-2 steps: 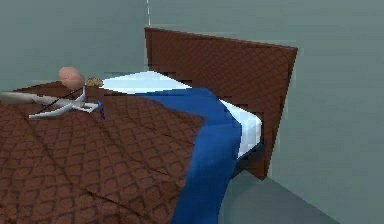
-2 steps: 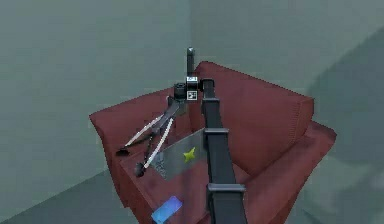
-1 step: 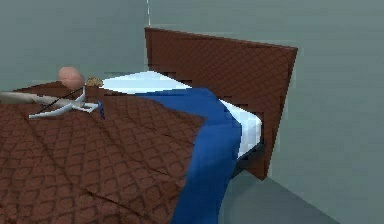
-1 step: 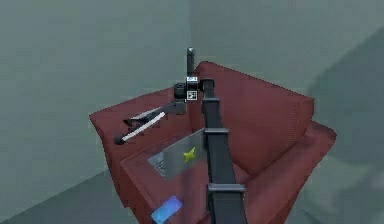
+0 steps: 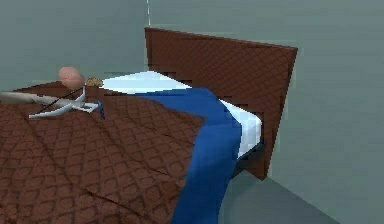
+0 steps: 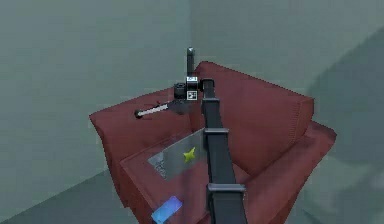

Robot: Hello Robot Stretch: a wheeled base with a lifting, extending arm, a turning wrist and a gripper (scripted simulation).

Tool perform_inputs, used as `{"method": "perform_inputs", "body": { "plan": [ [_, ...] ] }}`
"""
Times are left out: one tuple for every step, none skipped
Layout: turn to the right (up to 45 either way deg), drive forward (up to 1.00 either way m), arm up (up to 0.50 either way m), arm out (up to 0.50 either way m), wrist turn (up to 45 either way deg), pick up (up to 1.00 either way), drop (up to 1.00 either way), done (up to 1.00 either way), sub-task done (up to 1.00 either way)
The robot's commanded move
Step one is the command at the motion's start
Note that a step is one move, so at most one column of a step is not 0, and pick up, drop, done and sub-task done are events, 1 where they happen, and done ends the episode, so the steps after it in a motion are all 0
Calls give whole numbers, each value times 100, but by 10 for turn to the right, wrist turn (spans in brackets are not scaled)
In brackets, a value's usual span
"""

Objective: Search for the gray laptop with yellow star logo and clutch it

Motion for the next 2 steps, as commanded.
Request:
{"method": "perform_inputs", "body": {
  "plan": [
    [0,0,0,0,120,0,0,0,0],
    [0,0,-30,0,0,0,0,0,0]
  ]
}}
